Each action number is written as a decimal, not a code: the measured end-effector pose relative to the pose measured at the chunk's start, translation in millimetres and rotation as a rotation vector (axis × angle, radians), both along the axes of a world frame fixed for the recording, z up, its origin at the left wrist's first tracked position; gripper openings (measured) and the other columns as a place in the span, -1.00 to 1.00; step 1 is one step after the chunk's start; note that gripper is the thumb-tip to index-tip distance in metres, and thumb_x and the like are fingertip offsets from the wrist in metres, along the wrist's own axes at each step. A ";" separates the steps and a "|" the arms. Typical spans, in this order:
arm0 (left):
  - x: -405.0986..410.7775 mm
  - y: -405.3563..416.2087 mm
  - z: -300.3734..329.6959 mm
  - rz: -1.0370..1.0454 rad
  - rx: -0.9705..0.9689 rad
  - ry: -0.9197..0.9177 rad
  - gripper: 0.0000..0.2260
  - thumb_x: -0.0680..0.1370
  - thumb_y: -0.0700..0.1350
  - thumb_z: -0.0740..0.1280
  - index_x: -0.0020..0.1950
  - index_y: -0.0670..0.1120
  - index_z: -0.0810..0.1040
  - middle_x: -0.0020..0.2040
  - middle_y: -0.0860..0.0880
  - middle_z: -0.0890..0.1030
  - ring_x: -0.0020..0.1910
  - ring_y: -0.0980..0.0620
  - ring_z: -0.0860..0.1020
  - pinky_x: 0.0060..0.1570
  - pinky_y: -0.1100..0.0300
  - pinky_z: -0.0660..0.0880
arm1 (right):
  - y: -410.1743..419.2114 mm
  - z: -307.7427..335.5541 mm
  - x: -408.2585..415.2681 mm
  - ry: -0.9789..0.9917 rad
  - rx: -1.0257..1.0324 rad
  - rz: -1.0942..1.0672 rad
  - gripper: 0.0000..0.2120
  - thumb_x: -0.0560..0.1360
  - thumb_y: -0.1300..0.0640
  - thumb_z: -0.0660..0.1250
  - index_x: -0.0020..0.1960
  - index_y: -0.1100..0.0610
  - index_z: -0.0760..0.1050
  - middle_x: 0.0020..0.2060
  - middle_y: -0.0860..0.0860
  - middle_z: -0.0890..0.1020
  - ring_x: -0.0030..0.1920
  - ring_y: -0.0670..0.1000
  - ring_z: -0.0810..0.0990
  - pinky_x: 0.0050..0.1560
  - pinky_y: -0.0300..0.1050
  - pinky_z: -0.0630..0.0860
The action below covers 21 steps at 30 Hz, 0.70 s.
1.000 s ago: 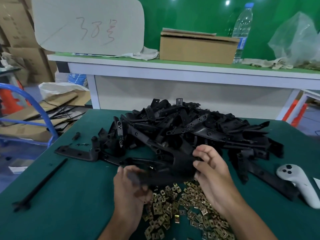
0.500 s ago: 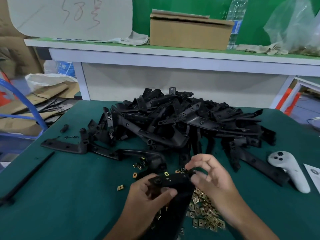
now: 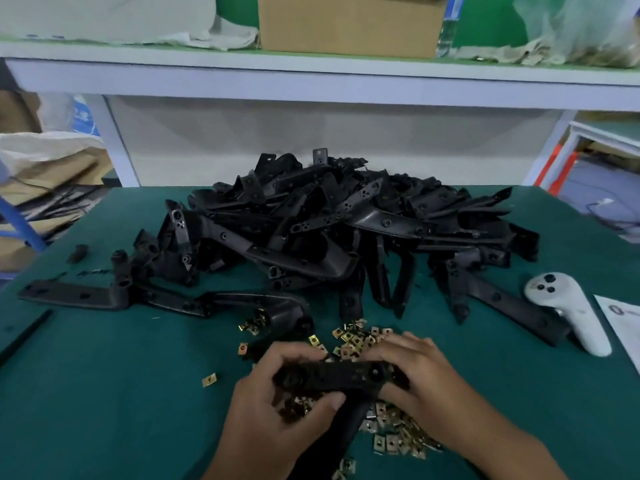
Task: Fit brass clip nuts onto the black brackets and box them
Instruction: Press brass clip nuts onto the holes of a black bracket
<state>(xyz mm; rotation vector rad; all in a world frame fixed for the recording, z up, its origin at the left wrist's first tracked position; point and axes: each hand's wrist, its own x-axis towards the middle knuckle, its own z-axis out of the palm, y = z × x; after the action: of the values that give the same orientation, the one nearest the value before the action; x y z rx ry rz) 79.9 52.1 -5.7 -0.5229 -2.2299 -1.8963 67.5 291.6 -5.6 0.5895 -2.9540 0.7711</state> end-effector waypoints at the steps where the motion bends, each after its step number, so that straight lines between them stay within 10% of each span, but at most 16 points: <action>1: -0.6 -0.6 0.2 0.009 -0.041 0.023 -0.70 0.30 0.15 0.52 0.00 0.25 0.59 -0.14 0.17 0.68 -0.23 0.19 0.66 -0.21 0.41 0.53 | -0.2 0.0 0.4 0.010 0.002 0.004 -0.77 0.55 -0.27 0.22 0.16 -0.27 0.49 0.03 -0.37 0.47 0.15 -0.26 0.41 0.16 -0.17 0.31; 9: -3.6 -3.5 -0.1 0.059 -0.318 0.163 -0.66 0.32 0.27 0.47 0.07 0.31 0.56 -0.07 0.36 0.65 -0.16 0.32 0.63 -0.17 0.40 0.53 | -4.4 2.4 0.6 0.108 -0.099 -0.092 -0.86 0.63 -0.06 0.27 0.13 -0.20 0.57 0.00 -0.38 0.54 0.11 -0.27 0.51 0.06 -0.30 0.41; 21: -3.7 7.0 3.5 0.086 -0.093 0.101 -0.71 0.32 0.25 0.49 0.01 0.30 0.61 -0.13 0.30 0.69 -0.19 0.29 0.67 -0.23 0.39 0.56 | -20.2 18.6 1.1 -0.298 -1.160 -0.373 -0.80 0.56 0.01 0.27 -0.06 -0.02 0.66 -0.25 -0.06 0.56 -0.26 -0.09 0.47 -0.26 -0.21 0.47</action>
<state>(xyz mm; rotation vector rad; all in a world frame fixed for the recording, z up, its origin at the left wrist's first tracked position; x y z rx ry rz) 76.2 59.1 -2.2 -0.5162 -2.2456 -1.6933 68.6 271.3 13.0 -0.1711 -2.0687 2.2861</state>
